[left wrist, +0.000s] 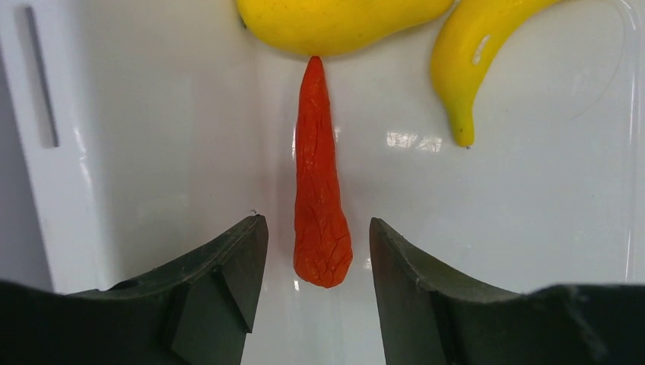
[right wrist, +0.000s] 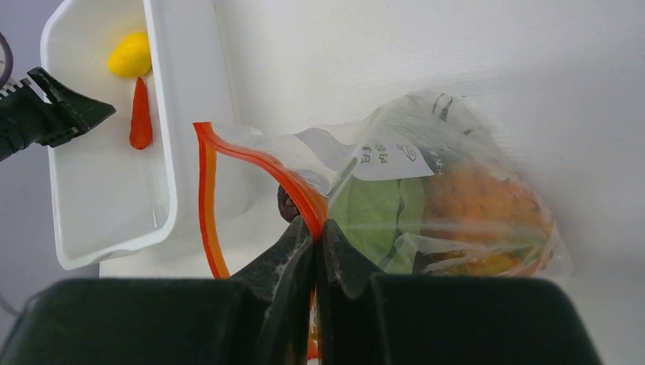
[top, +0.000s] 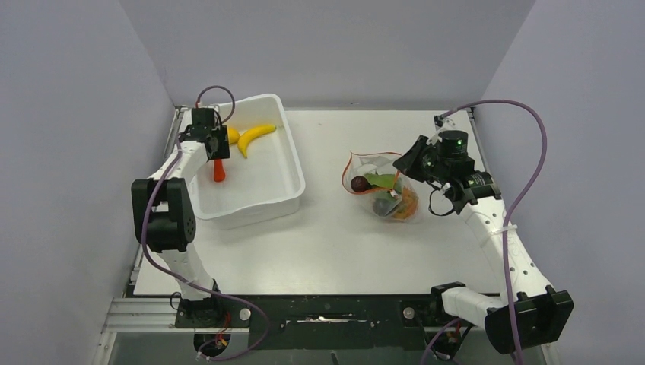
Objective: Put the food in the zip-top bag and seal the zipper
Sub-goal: Pick up the fake vegetable from the bin.
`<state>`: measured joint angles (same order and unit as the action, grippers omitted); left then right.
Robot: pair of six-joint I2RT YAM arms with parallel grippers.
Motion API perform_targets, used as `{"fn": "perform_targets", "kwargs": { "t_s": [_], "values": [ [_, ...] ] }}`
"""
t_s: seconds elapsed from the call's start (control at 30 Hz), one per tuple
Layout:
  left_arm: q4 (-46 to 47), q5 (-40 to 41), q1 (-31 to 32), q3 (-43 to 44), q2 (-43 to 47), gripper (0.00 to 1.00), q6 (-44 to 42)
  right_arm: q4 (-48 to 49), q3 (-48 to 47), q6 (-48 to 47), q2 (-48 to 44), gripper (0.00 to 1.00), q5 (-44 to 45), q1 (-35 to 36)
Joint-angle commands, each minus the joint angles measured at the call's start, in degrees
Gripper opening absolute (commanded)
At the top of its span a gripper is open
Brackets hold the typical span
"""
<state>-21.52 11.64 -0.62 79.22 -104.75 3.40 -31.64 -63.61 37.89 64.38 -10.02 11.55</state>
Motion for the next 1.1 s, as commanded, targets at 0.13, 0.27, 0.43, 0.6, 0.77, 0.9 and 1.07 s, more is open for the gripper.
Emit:
{"fn": "perform_targets", "kwargs": {
  "t_s": [0.13, 0.27, 0.43, 0.6, 0.77, 0.9, 1.07],
  "values": [
    [0.0, 1.0, -1.5, 2.4, -3.2, 0.51, 0.8, 5.9, 0.3, -0.9, -2.3, 0.06, -1.4, -0.5],
    [0.7, -0.1, -2.5, 2.8, -4.9, 0.51, 0.8, 6.3, 0.4, -0.9, -2.5, 0.06, -1.8, -0.5],
    [1.7, -0.7, -2.6, 4.0, -6.9, 0.48, 0.5, 6.6, 0.5, -1.1, -2.4, 0.06, -2.0, -0.5],
    [3.2, -0.1, -2.6, 4.1, -8.9, 0.47, 0.8, 6.6, -0.2, -1.5, -2.4, 0.05, -2.1, -0.5],
    [3.4, -1.0, -2.6, 4.3, -11.1, 0.47, 1.0, 6.7, 0.2, -1.7, -2.9, 0.06, -1.7, -0.5],
    [3.9, -1.7, -2.6, 4.0, -11.7, 0.44, 1.3, 6.6, -0.1, -1.8, -2.7, 0.06, -2.4, -0.5],
    [3.5, -2.3, -2.6, 4.0, -11.6, 0.27, 0.9, 5.8, -0.5, -2.9, -2.5, 0.05, -3.4, -0.5]
  ]
}}
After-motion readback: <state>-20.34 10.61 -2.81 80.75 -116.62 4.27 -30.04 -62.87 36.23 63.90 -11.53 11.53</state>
